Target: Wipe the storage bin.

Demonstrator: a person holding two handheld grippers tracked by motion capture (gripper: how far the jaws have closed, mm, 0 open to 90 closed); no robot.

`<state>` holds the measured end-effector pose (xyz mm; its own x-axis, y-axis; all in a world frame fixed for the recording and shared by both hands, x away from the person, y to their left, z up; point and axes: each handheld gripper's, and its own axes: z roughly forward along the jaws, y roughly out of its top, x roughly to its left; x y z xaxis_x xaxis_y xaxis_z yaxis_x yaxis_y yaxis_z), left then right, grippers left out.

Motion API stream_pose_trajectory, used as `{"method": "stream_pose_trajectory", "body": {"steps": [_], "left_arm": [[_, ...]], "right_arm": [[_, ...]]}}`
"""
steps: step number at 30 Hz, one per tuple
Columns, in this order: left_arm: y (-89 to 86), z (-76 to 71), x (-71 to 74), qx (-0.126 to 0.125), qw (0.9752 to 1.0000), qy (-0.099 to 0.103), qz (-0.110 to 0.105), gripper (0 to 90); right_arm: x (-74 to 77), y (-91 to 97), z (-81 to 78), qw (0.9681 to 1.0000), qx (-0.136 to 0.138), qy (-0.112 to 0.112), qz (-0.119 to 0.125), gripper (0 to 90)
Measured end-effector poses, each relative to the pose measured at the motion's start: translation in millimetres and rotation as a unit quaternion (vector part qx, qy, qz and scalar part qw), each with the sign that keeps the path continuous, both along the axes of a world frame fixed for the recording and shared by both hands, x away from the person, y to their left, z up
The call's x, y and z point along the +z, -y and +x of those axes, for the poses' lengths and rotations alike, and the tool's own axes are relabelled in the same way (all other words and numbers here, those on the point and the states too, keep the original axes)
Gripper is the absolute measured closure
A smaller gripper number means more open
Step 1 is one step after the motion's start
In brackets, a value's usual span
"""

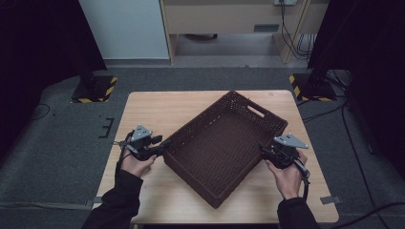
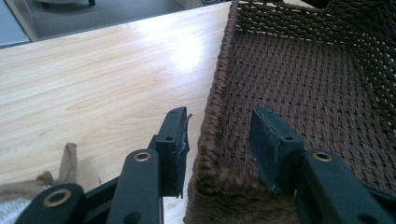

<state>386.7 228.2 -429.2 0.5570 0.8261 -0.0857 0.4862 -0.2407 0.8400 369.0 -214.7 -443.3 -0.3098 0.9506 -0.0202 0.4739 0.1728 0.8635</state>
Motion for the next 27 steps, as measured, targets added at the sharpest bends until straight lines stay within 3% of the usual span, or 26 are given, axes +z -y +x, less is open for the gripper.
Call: {"method": "stream_pose_trajectory", "body": {"steps": [6,10,15,19,23,27], "left_arm": [[4.0,3.7,-10.9,-0.014,0.9998,-0.015,0.004,59.8],[8.6,-2.2,-11.1,-0.028,0.9995,-0.014,0.006,69.4],[10.7,-12.3,-10.7,-0.029,0.9993,-0.025,-0.002,69.0],[14.7,-21.2,-8.6,-0.035,0.9991,-0.023,0.007,68.1],[15.0,-18.0,-4.2,-0.036,0.9992,-0.014,0.009,61.9],[15.2,-9.9,-3.1,-0.036,0.9993,-0.009,0.001,62.0]], "right_arm": [[-2.3,5.1,7.3,0.9999,0.008,0.008,0.005,48.2],[-2.5,6.1,11.4,0.9999,0.006,0.009,0.005,48.2],[2.7,0.9,3.0,0.9998,0.014,0.008,0.012,44.6],[0.5,-3.0,-1.4,0.9998,0.014,-0.008,0.010,44.7],[-1.8,-6.0,-0.5,0.9997,0.016,-0.008,0.014,48.4],[-2.1,-7.2,3.0,0.9998,0.021,0.000,-0.005,51.5]]}}
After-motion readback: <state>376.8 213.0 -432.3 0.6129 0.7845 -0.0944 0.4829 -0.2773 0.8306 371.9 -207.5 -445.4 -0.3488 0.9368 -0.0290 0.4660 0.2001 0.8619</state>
